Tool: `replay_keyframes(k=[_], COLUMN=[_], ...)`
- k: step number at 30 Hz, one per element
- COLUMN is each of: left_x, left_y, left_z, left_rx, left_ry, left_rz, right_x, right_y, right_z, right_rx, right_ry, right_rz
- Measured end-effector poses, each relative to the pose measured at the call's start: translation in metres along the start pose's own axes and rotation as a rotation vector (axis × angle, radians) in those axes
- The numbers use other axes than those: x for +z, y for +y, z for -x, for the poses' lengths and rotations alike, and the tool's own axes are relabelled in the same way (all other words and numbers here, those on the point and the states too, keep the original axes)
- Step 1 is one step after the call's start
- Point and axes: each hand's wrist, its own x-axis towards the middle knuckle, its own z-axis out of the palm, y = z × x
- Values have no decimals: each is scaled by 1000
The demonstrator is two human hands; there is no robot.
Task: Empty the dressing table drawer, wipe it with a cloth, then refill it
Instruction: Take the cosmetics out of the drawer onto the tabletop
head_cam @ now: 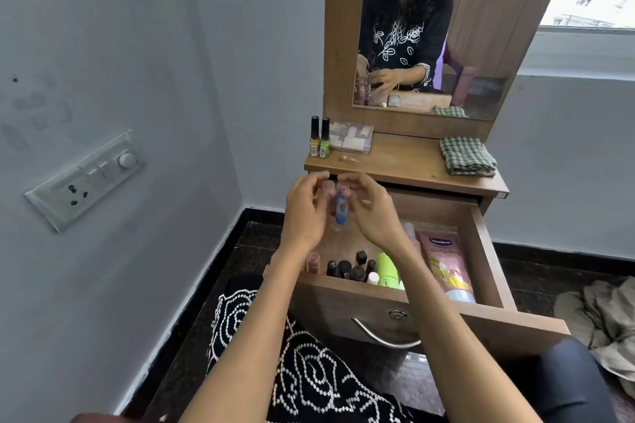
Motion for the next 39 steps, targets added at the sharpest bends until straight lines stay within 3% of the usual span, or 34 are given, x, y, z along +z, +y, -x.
replay_keyframes(k=[5, 9, 19, 28, 39], left_x=[2, -1, 6, 17, 22], left_y=[8, 12, -15, -30, -37], left_z=[-35, -63, -101, -109, -113], left_rx=[-7, -78, -182, -153, -148], left_ry=[168, 237, 227, 234, 218], left_rz=[158, 283, 278, 276, 251], right_x=[13, 21, 51, 70, 76], right_y=[-9, -17, 1, 20, 26], right_z=[-34, -60, -103, -109, -109], right_rx=[-52, 8, 81, 63, -12], right_ry=[118, 117, 173, 298, 340], right_rz=[-80, -162, -169, -227, -69])
